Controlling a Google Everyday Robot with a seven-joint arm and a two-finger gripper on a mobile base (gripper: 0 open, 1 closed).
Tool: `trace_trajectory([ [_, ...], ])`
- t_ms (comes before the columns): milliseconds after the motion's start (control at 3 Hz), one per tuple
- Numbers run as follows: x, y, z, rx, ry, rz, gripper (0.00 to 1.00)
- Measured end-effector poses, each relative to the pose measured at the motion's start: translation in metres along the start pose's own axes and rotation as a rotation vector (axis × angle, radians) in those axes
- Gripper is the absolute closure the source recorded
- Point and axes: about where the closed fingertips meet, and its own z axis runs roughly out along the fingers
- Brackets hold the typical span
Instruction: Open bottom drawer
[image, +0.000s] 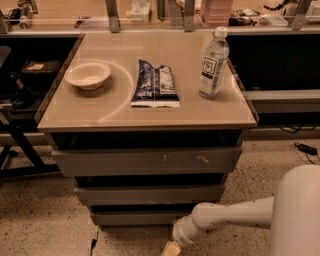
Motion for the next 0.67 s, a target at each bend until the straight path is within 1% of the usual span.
trace_trajectory([
  [333, -0.003, -0.025, 0.022, 0.048, -0.028, -0.005, 0.0],
  [667, -0.006, -0.052, 0.029, 0.096, -0.041, -0.017, 0.0],
])
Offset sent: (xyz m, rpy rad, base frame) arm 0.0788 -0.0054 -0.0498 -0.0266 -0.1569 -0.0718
